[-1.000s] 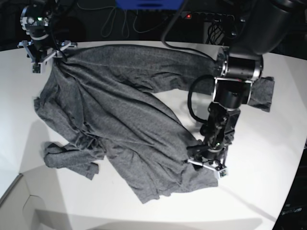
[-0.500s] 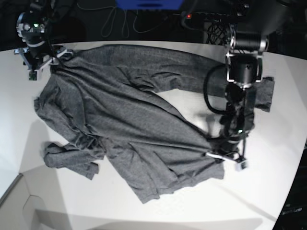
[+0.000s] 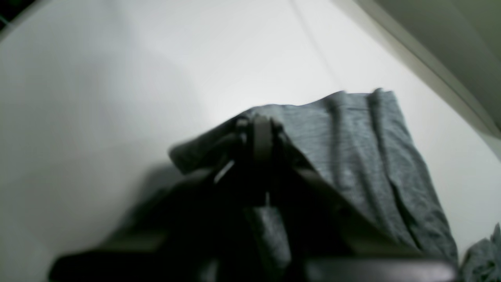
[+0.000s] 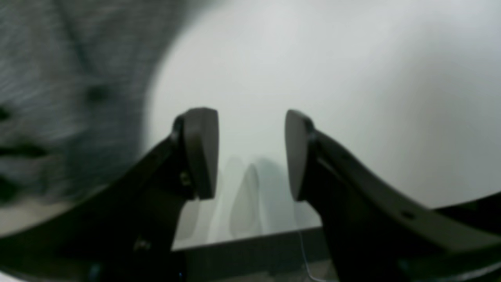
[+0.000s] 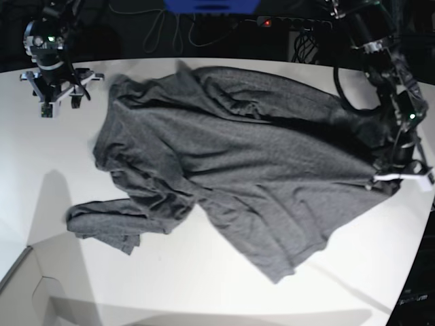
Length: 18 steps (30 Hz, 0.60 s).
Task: Layout the t-shirt on the table in an organized manner, then fold the t-shirt properly
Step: 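Pull the hem with the left gripper to spread the shirt flat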
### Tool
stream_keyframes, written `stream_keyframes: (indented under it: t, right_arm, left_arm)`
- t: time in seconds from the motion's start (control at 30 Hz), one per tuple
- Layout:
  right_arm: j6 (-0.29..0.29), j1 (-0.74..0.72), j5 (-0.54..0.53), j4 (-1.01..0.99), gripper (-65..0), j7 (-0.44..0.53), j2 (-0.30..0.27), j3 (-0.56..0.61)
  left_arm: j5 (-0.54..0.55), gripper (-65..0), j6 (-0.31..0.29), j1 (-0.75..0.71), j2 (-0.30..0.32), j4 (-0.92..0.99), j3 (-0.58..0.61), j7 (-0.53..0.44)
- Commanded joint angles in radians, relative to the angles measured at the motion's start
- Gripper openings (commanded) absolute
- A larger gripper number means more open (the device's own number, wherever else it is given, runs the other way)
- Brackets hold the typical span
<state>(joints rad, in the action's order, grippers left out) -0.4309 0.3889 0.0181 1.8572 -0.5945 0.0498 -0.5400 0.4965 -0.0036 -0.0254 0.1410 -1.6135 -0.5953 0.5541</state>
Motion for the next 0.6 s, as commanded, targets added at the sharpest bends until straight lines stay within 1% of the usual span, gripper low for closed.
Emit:
stream_keyframes:
  t: [0.0,0.23,0.43,0.5,0.57]
  right_arm:
    - [-0.003,0.0,-0.013,0.017,-36.7,0.025,-0.008,-0.002]
    - [-0.004,-0.001,-0.016,0.019,-36.6,0.025,-0.005,0.005]
    - [-0.004,-0.009,-0.016,0.029,-35.9,0.021,-0.008,0.11]
    - [-0.004,-0.037,-0.014,0.028,-32.4,0.015,-0.008,0.131]
    - [-0.004,-0.06,-0.014,0.026,-27.7,0.015,-0.008,0.136]
  left_arm:
    - [0.003,-64.9,-0.002,-0.011,0.015,-0.032,-0.022,-0.021]
    - [0.003,-64.6,-0.002,-0.092,0.015,-0.041,-0.114,-0.021]
    - [0.003,-63.7,-0.003,-0.113,0.015,-0.041,-0.119,-0.019]
    - [0.003,-59.1,-0.003,-0.13,0.015,-0.044,-0.12,-0.004]
    - [0.003,-49.9,-0.003,-0.138,0.027,-0.057,-0.12,0.045]
